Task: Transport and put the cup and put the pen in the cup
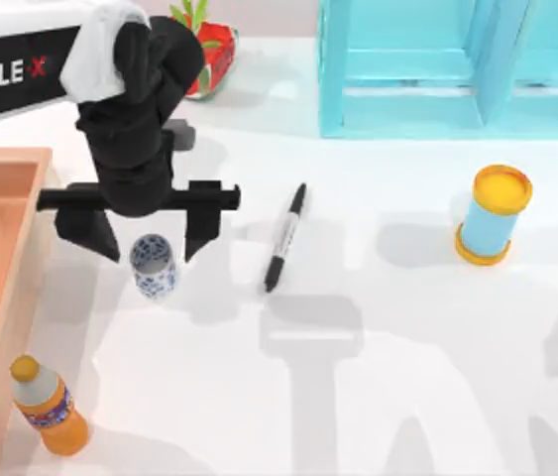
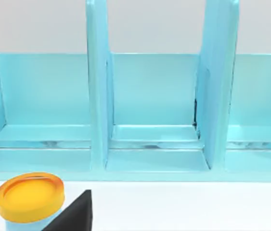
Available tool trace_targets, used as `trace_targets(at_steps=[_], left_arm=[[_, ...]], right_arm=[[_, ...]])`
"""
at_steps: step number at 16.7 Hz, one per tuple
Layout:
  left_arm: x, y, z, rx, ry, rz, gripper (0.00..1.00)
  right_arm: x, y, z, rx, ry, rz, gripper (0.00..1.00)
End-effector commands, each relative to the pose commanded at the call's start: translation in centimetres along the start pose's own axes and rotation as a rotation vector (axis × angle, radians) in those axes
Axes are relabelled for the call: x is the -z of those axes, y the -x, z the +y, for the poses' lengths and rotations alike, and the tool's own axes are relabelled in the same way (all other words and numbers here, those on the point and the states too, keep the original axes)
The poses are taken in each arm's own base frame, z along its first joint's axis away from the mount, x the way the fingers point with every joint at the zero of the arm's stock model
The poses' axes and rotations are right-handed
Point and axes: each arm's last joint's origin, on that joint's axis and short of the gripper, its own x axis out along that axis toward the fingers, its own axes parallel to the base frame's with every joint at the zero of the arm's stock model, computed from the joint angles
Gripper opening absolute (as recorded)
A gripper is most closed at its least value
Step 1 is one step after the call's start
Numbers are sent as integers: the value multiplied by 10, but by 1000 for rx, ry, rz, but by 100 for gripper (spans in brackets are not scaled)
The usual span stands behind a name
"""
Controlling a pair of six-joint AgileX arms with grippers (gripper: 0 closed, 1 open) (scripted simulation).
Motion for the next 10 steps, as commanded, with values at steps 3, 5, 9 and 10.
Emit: trace_targets(at_steps=[3,5,9,10], left_arm=[[0,0,0,0,0,0,100],[0,0,0,0,0,0,100],[0,0,0,0,1,0,100],[0,1,0,0,1,0,100]], right_arm=[[0,0,0,0,0,0,100],[0,0,0,0,0,0,100],[0,0,0,0,0,0,100],[0,0,0,0,0,0,100]])
